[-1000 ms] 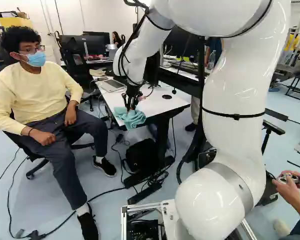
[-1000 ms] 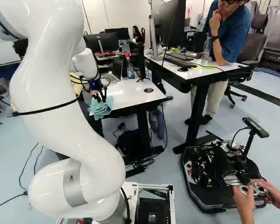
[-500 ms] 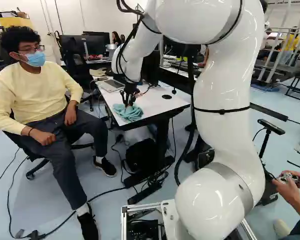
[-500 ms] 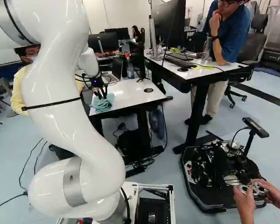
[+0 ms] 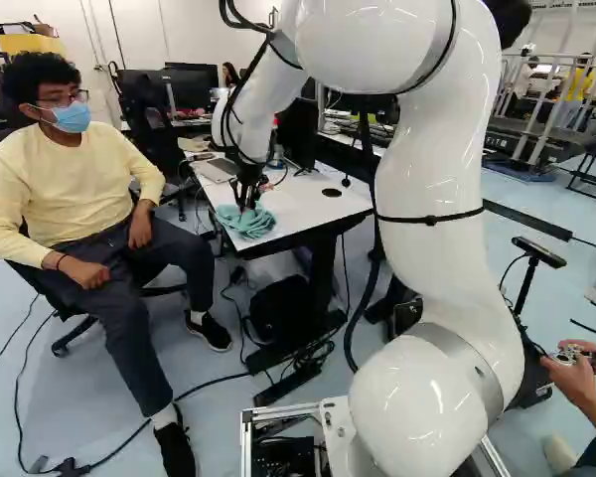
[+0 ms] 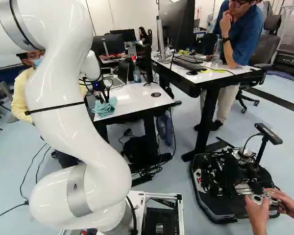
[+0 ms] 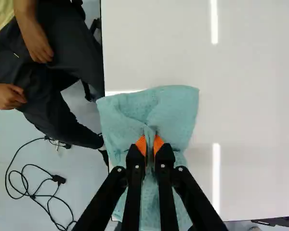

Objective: Clean the table with the green towel

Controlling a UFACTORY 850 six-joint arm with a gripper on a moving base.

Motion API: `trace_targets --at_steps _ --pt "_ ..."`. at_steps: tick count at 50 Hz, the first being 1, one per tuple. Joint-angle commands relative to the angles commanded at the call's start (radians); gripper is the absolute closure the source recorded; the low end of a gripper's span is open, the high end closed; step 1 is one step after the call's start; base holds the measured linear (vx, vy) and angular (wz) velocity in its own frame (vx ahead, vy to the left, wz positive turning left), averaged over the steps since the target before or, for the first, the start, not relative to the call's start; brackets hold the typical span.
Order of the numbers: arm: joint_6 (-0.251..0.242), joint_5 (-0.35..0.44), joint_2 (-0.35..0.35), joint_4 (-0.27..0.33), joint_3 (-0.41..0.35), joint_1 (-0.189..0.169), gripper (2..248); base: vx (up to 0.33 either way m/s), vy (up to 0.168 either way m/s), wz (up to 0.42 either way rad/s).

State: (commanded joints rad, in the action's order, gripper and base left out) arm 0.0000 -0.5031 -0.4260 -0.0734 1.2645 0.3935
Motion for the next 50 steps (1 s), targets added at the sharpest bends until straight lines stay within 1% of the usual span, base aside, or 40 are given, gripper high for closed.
trace_targets --at_steps 12,37,50 --pt "0.0 -0.005 0.028 0.0 -0.006 0.0 211 0.0 0.0 0.0" --pt "0.0 -0.069 0.097 0.0 -0.02 0.0 211 0.0 0.0 0.0" --pt "0.0 -0.074 0.132 0.0 -0.025 0.0 211 0.0 0.0 0.0"
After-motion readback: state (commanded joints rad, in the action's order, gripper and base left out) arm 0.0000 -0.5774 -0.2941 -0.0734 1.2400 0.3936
